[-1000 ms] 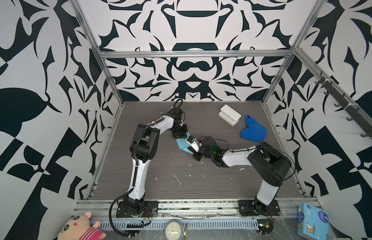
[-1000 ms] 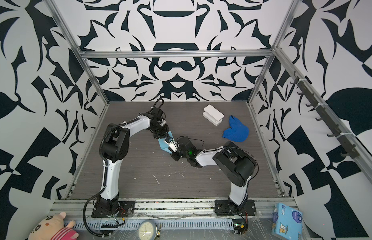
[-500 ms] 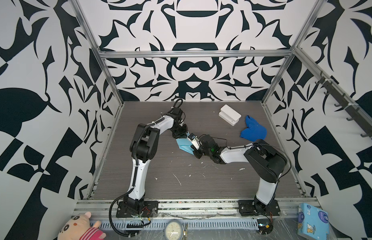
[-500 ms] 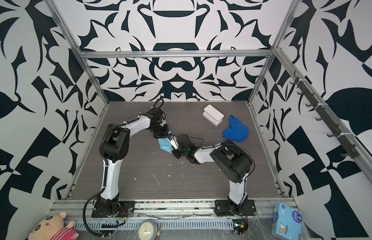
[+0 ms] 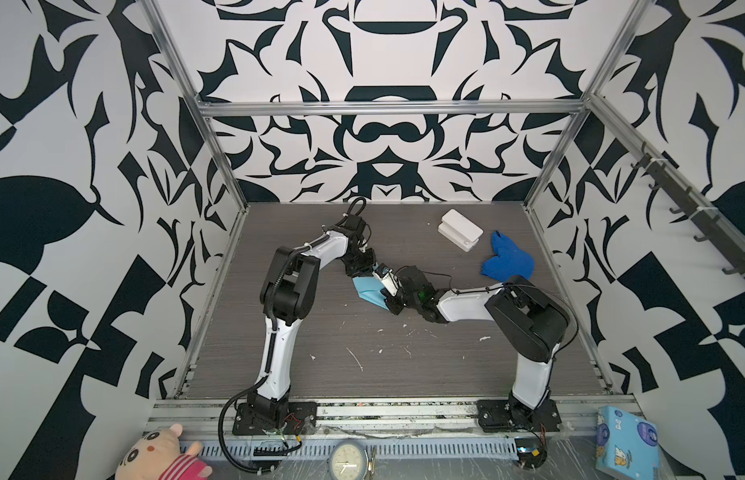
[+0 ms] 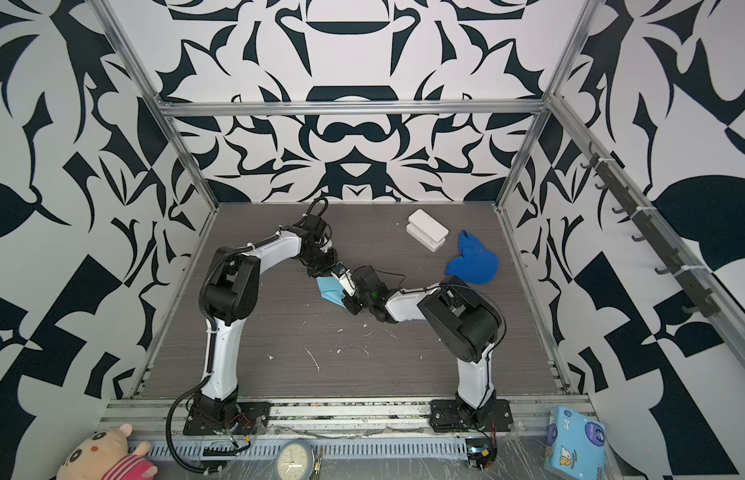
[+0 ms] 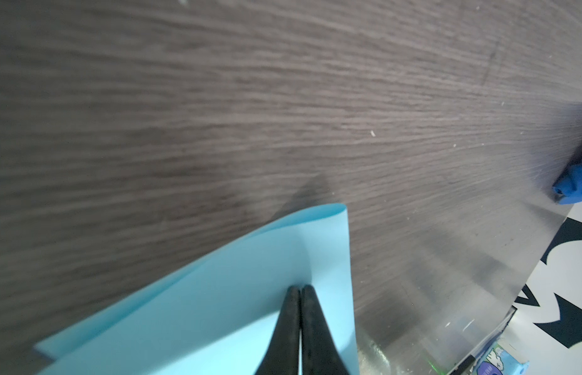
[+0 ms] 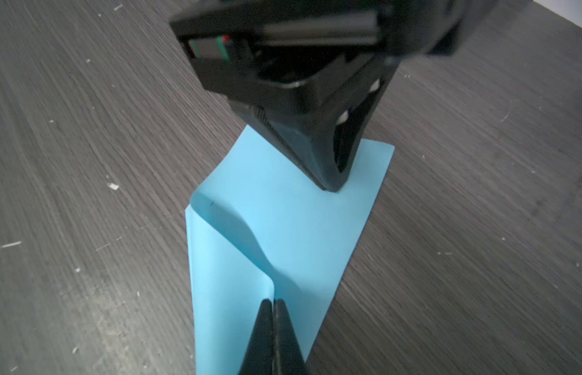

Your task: Fold a paper plane with a square sheet of paper (pick it up from the middle)

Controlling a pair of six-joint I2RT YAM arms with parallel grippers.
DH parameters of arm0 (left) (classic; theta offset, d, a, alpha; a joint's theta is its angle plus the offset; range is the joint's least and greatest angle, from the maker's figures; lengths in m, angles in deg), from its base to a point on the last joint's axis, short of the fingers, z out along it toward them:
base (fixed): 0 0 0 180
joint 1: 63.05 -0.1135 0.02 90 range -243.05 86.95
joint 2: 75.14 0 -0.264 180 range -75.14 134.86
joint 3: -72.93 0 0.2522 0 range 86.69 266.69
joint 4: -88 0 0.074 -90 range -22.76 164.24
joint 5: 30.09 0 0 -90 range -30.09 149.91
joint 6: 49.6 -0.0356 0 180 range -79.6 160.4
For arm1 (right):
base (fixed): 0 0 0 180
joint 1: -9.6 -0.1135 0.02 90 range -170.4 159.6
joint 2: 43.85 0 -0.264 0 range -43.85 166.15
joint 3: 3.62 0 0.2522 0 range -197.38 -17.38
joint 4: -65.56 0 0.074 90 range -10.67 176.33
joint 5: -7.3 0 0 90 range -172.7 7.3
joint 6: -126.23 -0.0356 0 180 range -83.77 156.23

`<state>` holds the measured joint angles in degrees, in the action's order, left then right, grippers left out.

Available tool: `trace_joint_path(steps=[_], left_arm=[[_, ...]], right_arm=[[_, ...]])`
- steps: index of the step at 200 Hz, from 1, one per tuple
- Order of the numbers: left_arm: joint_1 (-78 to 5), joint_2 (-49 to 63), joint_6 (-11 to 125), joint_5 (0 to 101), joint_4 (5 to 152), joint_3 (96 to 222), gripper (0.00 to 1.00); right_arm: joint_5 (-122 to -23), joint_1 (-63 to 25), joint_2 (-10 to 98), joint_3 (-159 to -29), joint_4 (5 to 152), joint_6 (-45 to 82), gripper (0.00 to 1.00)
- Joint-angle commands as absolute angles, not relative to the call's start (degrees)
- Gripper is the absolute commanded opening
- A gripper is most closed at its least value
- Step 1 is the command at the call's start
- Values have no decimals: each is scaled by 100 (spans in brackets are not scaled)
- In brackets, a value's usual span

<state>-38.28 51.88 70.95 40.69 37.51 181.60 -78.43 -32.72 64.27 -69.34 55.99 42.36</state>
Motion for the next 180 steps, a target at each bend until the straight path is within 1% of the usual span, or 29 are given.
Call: trace_joint_path(steps=[1, 180], left_arm=[[-3806, 5503, 7037, 4266, 3204, 18095, 8], [-3808, 5502, 7042, 4229, 3229, 18099, 8]], right_arm=[[-7739, -3232, 6448, -7142, 5665, 4183, 0], [-7778, -3211, 6663, -7310, 5797, 4218, 0]])
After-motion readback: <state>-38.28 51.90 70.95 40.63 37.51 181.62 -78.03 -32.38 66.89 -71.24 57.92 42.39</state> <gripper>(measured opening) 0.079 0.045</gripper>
